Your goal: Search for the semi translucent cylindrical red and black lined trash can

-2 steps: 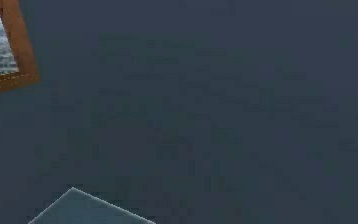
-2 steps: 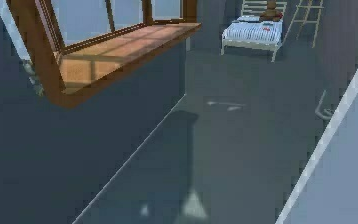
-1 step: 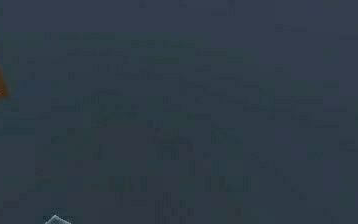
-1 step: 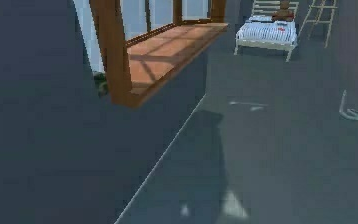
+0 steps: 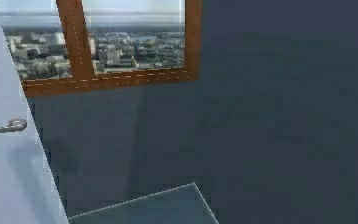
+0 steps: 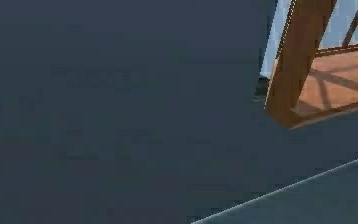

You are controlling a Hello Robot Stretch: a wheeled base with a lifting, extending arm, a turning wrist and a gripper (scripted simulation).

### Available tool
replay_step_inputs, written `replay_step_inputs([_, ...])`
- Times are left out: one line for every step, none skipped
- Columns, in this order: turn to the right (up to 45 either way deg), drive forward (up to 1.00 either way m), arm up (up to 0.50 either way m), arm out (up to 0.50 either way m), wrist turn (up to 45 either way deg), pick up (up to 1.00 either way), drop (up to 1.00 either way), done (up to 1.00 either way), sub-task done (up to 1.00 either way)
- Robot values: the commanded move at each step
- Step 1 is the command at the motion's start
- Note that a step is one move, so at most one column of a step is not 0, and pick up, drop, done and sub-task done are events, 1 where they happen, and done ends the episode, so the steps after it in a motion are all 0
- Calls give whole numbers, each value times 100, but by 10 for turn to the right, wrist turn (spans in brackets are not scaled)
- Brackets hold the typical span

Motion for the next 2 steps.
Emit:
replay_step_inputs([-450,0,0,0,0,0,0,0,0])
replay_step_inputs([-450,0,0,0,0,0,0,0,0])
